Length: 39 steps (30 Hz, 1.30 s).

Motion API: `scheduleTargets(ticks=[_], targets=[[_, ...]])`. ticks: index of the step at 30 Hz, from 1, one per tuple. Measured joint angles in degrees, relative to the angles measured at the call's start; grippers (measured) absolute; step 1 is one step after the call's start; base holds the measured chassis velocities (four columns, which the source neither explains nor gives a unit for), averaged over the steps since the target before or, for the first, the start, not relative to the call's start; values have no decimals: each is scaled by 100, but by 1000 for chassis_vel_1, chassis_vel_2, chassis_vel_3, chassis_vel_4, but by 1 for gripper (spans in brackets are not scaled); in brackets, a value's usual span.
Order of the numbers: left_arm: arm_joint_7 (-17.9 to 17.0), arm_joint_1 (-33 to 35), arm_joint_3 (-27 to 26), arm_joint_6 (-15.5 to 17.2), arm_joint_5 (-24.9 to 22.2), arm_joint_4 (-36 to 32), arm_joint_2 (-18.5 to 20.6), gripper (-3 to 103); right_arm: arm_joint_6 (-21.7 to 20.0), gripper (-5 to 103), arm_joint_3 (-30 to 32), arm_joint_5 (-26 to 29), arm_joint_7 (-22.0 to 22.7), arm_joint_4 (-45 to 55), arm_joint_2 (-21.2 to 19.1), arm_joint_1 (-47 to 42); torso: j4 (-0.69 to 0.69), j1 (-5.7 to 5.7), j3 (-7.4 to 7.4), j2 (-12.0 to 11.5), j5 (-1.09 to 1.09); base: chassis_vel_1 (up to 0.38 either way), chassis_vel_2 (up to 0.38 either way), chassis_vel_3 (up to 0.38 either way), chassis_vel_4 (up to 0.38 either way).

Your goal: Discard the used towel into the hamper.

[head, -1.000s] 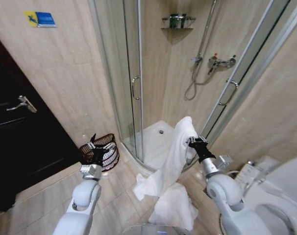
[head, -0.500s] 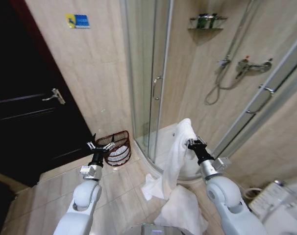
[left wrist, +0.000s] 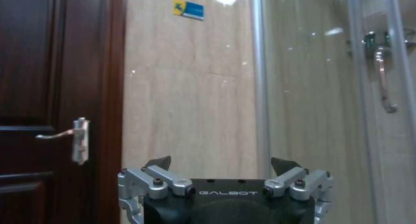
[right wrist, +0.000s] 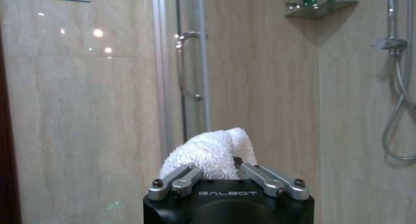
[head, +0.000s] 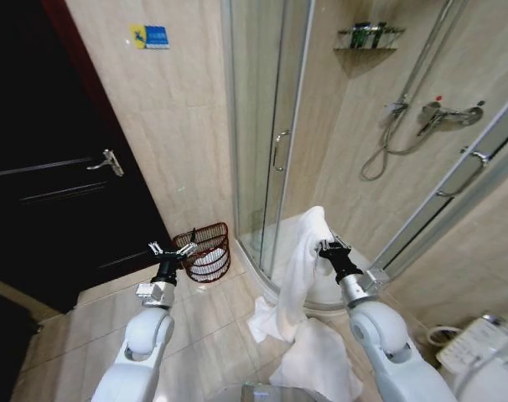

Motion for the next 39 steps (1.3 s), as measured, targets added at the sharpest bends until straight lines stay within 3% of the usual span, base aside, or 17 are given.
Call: scheduleTargets(ticks=[13,19,32,39], targets=[[-80,89,-46,104,-35,-37,-18,100,154,10,-173,-35,-19,-3,41,-24,0,0,0,0,-2,141,154,-132,-123],[-66,99,-47,100,-35,-25,-20,100,385,10,-155,-256,-314,-119,56,-38,-1,0,0,0,0,35,46,23,25],[-61,105,-59,74,-40,18,-22,100,426,10,-153,-294,-298,-190,105,-22,0,0,0,0,-1,62,75,83,82],[-133,68,-81,-154,108,95,-6,100,421,10,-113,-359,-291,-205,134,-22,2,0,0,0,-1,104,103,101,99]])
